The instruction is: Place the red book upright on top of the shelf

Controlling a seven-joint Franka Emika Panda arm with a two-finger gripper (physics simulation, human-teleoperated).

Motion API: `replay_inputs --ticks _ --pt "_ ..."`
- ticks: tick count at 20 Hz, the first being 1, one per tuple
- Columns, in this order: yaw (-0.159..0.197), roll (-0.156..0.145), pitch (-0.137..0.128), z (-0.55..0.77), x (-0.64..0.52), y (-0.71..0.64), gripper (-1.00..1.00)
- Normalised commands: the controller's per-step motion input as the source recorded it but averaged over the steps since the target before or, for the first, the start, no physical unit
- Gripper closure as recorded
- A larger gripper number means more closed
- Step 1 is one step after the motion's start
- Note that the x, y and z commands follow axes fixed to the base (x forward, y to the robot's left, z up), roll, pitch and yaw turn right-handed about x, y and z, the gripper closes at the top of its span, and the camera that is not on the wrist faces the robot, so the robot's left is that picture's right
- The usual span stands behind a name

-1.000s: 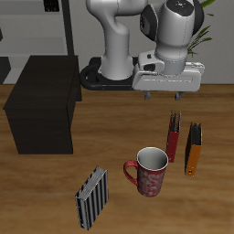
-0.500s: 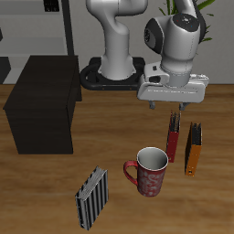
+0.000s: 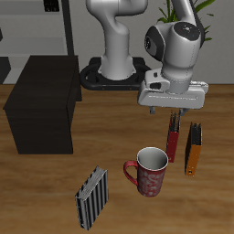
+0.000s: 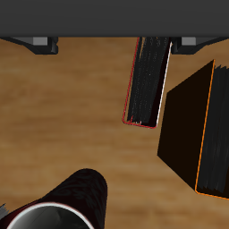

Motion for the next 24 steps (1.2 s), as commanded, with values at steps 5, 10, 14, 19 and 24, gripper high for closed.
replay_inputs --ticks 5,10,14,19,24 --pt "0.002 0.013 0.016 -0.11 0.0 0.04 -1.0" --pt "0.006 0.011 0.015 -0.13 0.01 0.06 -1.0" --pt "0.002 0.025 0.028 -0.16 0.0 0.09 -1.0" --pt "0.01 0.008 0.019 -0.13 0.01 0.03 -1.0" --pt "-0.002 0.049 0.008 -0.11 -0.03 0.09 -1.0"
